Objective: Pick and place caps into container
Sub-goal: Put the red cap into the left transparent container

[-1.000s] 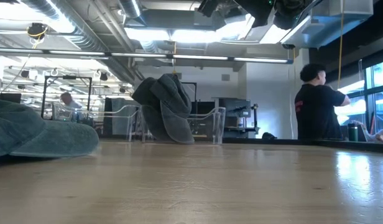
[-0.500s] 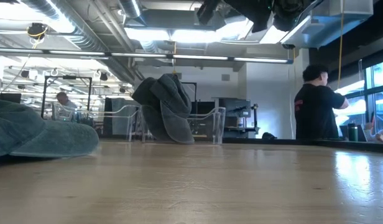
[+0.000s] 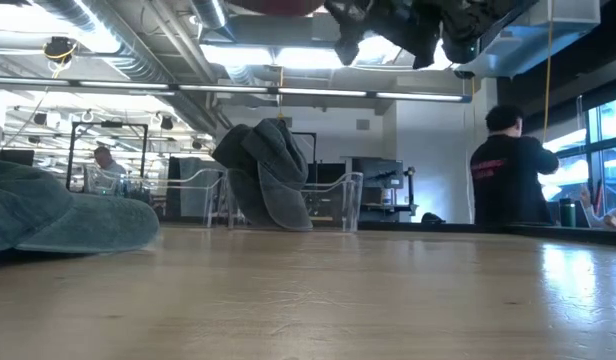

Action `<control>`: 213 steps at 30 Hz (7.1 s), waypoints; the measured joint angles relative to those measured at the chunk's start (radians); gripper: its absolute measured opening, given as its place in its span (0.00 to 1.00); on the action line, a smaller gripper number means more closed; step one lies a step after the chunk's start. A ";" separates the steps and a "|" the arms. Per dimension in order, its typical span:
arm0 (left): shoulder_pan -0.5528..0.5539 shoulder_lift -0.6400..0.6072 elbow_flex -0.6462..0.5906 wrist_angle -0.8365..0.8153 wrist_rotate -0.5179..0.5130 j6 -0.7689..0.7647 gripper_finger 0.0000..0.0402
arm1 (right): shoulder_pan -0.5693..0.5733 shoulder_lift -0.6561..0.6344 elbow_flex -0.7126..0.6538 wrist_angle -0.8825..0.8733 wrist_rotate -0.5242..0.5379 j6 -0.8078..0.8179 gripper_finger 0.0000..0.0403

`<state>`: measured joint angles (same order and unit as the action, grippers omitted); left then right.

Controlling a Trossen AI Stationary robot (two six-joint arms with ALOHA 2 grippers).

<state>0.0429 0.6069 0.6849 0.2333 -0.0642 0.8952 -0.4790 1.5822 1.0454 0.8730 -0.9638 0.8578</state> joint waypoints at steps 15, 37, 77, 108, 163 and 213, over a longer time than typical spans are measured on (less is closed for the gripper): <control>0.042 -0.074 0.000 -0.143 -0.185 0.012 0.04 | -0.107 -0.001 0.000 -0.553 0.158 -0.460 0.58; 0.713 0.049 0.193 -0.603 0.116 -0.026 0.04 | -0.107 0.000 0.000 -0.544 0.159 -0.526 0.58; 0.677 0.379 0.193 -0.694 -0.351 0.503 0.05 | -0.107 0.000 0.000 -0.558 0.159 -0.579 0.58; 0.837 0.569 0.230 -0.918 -0.756 1.206 0.05 | -0.106 0.000 0.000 -0.569 0.106 -0.599 0.58; 0.604 0.501 0.410 -0.621 -0.567 0.353 0.36 | -0.106 0.000 0.000 -0.568 0.107 -0.597 0.58; 0.698 0.786 0.475 -1.243 -0.277 -0.546 0.36 | -0.106 0.000 0.000 -0.568 0.108 -0.605 0.58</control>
<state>0.7414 1.3928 1.1598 -1.0100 -0.3414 0.3497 -0.5851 1.5826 1.0451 0.3046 -0.8558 0.2523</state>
